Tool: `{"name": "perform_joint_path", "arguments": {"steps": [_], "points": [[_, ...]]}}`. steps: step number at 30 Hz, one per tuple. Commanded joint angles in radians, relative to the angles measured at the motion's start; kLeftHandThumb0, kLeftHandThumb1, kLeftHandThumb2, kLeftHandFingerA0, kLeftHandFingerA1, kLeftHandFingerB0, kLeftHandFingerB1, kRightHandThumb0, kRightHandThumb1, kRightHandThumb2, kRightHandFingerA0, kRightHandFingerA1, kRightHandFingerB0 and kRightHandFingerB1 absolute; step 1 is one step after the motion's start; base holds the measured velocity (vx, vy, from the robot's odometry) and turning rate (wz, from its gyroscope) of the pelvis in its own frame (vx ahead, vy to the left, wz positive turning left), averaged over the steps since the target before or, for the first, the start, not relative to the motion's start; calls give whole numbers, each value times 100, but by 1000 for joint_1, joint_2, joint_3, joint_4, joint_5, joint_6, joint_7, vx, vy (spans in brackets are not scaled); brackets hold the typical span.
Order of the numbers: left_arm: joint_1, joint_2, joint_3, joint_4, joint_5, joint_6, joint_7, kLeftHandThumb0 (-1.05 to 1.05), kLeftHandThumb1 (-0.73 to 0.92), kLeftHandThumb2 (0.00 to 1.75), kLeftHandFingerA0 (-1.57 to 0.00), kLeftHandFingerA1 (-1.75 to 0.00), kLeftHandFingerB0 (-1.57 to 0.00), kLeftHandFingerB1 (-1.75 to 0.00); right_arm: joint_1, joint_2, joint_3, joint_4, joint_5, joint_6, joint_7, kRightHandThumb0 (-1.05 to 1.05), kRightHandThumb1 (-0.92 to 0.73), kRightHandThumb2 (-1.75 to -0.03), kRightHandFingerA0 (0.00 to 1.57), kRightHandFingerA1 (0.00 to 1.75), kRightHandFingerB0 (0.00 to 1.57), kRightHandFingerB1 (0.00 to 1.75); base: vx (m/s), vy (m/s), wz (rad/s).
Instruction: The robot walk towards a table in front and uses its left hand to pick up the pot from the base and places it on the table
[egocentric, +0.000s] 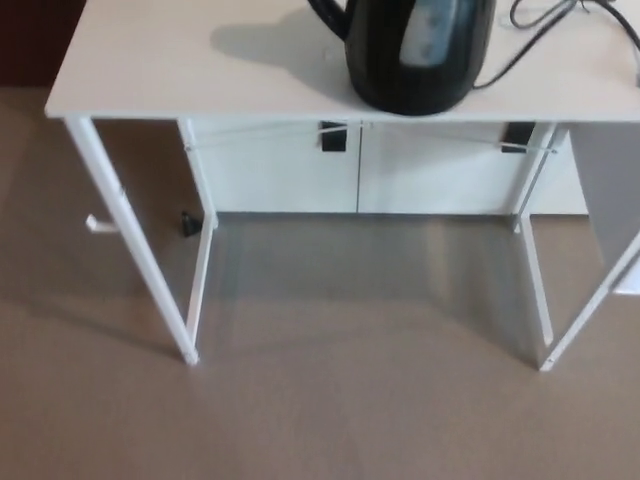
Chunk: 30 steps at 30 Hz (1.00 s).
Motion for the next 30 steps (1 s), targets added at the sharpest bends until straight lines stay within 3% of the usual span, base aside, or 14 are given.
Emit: {"name": "perform_joint_path", "arguments": {"steps": [1,6,7,8,9,11,12,16,17,30], "points": [[-9,23,7,8,-11,14,-12,-15,52,55,-42,-43,-35,-34,16,-3,-1,-6,1,-4,-9,-33,-63,-58,63,45,46,38,355,198,-20],[-29,24,7,11,-9,25,-3,-14,52,55,-44,-43,-36,-34,6,-2,-2,-14,4,0,-5,-32,-64,-59,62,45,46,38,429,225,-6],[-17,22,11,5,-17,30,-11,-13,50,55,-43,-43,-37,-34,19,-7,7,-14,-10,-8,-12,-41,-54,-76,58,55,42,48,308,176,-3],[-15,22,12,4,-18,31,-11,-13,50,55,-43,-43,-37,-34,20,-8,9,-14,-11,-9,-13,-41,-54,-76,58,55,42,48,238,141,4],[-15,24,7,3,-11,29,-7,-15,51,55,-43,-43,-37,-34,19,-9,13,-14,-18,-5,-19,-34,-64,-59,63,44,46,38,293,129,12],[-15,24,4,2,-8,29,-5,-15,51,55,-43,-43,-37,-34,18,-11,17,-15,-20,-3,-23,-34,-64,-59,63,44,46,38,248,51,9],[-20,28,6,9,-11,27,-15,-15,51,55,-41,-43,-35,-34,13,-5,10,-9,-7,-6,-15,-41,-54,-76,55,55,40,47,287,15,10],[-23,30,6,13,-12,25,-19,-15,51,55,-41,-43,-35,-34,11,-3,7,-6,-1,-7,-12,-41,-54,-76,55,55,40,47,250,-70,12],[-17,31,5,9,-12,23,-22,-19,52,57,-40,-44,-34,-35,13,-2,8,-6,-2,-4,-14,-32,-64,-59,61,45,45,38,343,-139,20],[18,32,-2,-1,1,17,-11,-15,52,55,-42,-43,-36,-34,43,-7,31,2,-27,-27,-35,-33,-63,-58,63,46,49,40,222,-50,-2]]}}
